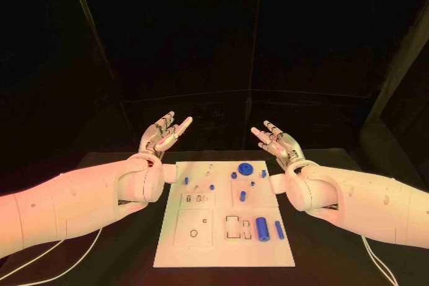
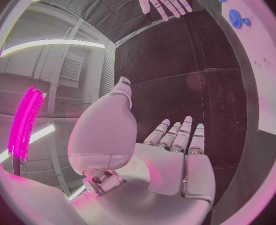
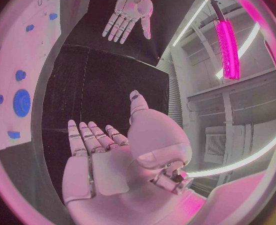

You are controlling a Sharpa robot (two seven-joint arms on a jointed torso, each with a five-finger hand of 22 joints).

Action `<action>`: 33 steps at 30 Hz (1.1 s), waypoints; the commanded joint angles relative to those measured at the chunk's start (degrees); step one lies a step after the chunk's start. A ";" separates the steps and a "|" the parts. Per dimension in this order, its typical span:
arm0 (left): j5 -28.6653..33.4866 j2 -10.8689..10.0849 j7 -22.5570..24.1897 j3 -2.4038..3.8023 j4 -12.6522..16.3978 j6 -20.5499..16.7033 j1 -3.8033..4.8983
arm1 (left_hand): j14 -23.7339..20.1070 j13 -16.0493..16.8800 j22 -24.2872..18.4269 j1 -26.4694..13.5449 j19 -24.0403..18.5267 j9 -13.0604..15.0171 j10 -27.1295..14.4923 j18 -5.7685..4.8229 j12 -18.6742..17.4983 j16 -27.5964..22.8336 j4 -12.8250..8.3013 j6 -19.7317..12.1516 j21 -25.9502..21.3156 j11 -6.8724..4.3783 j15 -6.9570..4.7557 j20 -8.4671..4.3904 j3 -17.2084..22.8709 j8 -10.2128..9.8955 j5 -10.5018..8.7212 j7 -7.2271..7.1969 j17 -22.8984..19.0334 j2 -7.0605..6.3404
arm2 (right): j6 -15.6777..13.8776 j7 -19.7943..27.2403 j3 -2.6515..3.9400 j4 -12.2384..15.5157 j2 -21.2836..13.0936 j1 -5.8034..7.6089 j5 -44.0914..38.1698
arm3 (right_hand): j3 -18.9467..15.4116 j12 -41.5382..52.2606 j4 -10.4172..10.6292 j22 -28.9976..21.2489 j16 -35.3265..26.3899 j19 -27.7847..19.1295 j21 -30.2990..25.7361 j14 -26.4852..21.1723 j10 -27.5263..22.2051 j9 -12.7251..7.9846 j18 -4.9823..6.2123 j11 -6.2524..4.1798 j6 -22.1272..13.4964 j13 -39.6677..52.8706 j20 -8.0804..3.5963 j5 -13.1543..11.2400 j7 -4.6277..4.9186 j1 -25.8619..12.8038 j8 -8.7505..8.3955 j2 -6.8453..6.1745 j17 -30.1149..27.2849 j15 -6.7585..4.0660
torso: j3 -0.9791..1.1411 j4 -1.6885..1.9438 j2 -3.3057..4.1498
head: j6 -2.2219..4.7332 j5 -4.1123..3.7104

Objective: Assemble the parts on the task board

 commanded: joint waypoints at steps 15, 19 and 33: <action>2.62 -2.81 3.53 -0.08 0.92 9.18 0.86 | 23.38 2.18 5.98 6.83 25.21 1.85 22.43 0.50 6.00 10.21 -0.04 17.95 11.47 6.18 3.14 0.89 4.30 4.13 -0.62 8.38 3.70 6.83 | 9.70 -3.16 -2.12 -6.28 -0.25 3.93 -21.88 | 5.32 12.25 -16.54 5.92 10.83 27.04 15.68 38.21 35.46 4.29 6.78 -2.94 38.97 1.32 0.29 -7.59 8.11 15.56 10.03 -1.15 1.86 -4.62 | -0.08 -0.06 0.74 | -0.57 -0.13; 1.78 -3.99 3.88 -0.08 2.00 10.50 1.02 | 32.71 3.13 7.33 10.12 35.36 2.75 37.92 3.09 10.51 13.32 -2.23 30.16 15.59 3.85 0.22 0.63 3.80 7.05 -0.88 7.56 4.41 7.91 | 9.31 -3.93 -2.10 -6.96 -0.31 4.91 -27.95 | 6.09 9.52 -17.73 6.13 9.71 31.11 17.52 44.48 40.84 3.55 7.45 -4.33 44.45 1.23 -0.58 -7.44 6.94 15.53 9.73 -1.29 1.79 -6.20 | -0.17 -0.15 1.66 | -0.46 -0.21; 0.13 -9.22 2.76 -0.09 10.79 12.78 2.51 | 47.19 2.73 6.61 14.22 46.56 2.28 53.70 3.92 9.50 12.49 -7.89 45.00 16.89 -0.26 -4.03 -2.52 3.61 7.72 -0.86 4.22 5.87 9.78 | 10.61 -13.41 -0.83 -7.56 -0.53 8.09 -58.55 | 8.40 3.11 -17.94 13.04 10.55 41.54 31.72 63.90 53.96 3.16 7.35 -8.21 53.18 1.31 -7.19 -7.63 4.08 19.02 8.52 -3.70 3.49 -12.26 | 0.19 0.48 5.25 | -0.05 -0.33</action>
